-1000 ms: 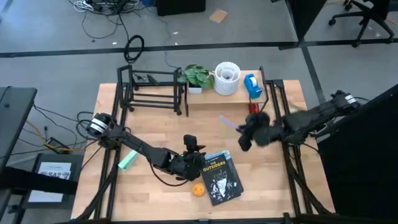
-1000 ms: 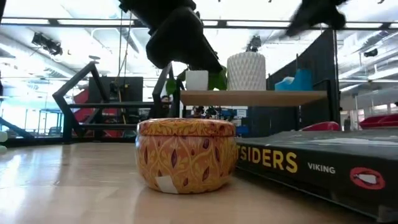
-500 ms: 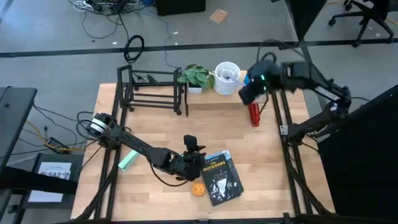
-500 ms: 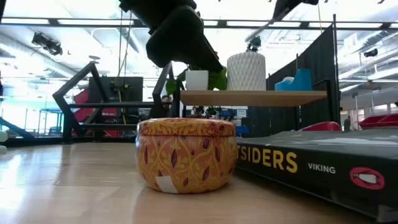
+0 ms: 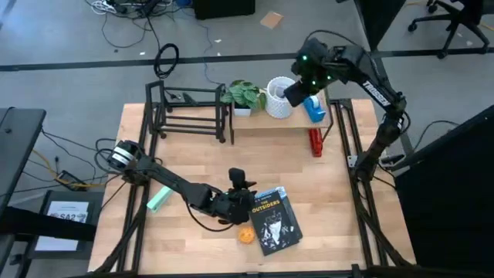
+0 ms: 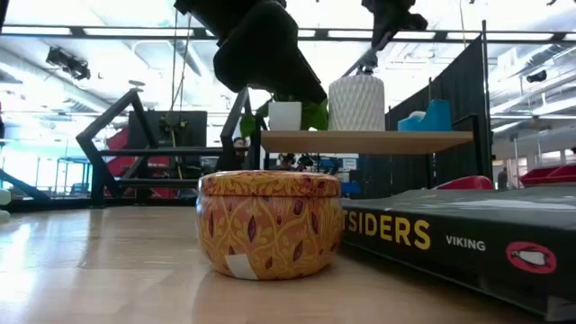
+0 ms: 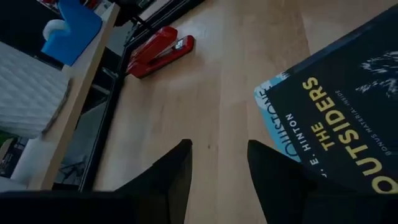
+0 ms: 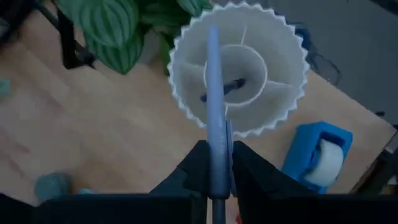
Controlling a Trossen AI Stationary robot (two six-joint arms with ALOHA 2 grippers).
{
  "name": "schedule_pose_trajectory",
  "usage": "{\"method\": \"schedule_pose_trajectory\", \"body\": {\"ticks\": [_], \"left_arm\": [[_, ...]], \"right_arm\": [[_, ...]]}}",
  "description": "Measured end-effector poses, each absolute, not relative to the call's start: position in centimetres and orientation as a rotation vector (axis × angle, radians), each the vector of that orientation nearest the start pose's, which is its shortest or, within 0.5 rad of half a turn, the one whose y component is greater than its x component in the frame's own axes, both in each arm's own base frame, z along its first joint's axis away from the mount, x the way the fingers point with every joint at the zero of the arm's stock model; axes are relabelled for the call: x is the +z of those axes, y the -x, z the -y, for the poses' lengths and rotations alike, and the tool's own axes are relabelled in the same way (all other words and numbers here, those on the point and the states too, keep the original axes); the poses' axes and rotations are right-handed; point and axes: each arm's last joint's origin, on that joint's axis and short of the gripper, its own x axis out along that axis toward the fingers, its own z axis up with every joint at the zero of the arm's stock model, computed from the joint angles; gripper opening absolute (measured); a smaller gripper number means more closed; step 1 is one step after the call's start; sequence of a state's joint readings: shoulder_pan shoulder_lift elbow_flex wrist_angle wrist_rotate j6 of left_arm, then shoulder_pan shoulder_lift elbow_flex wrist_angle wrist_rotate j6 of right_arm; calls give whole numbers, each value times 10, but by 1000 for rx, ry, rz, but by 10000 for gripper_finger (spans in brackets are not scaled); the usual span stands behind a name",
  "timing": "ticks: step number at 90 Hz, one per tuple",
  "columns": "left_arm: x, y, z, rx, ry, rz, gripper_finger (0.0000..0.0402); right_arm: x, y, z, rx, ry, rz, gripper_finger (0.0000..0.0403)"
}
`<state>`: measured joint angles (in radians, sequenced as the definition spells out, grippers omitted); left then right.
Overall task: Stock shelves
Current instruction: Put the purple pen into the white pen organizer on the shelf
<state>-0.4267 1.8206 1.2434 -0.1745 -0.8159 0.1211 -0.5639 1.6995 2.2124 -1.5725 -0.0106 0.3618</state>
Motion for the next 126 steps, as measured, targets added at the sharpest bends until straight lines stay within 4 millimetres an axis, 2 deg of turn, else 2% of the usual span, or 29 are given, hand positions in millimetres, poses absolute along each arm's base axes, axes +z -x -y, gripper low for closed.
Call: {"method": "schedule_pose_trajectory", "body": {"ticks": [22, 43, 79, 106, 126], "left_arm": [[216, -362, 142, 318, -545, -637, 137], [216, -362, 142, 312, -539, -634, 137], [217, -363, 142, 310, -532, -625, 137], [217, -363, 142, 310, -531, -624, 136], [217, -363, 143, 309, -531, -623, 136]], "right_arm": [[459, -225, 163, -658, -773, -873, 19], [452, -222, 172, -567, -903, -874, 18], [452, -202, 196, -625, -1035, -807, 18], [426, -207, 202, -589, -1132, -897, 18], [425, -202, 208, -615, -1136, -889, 18]]}}
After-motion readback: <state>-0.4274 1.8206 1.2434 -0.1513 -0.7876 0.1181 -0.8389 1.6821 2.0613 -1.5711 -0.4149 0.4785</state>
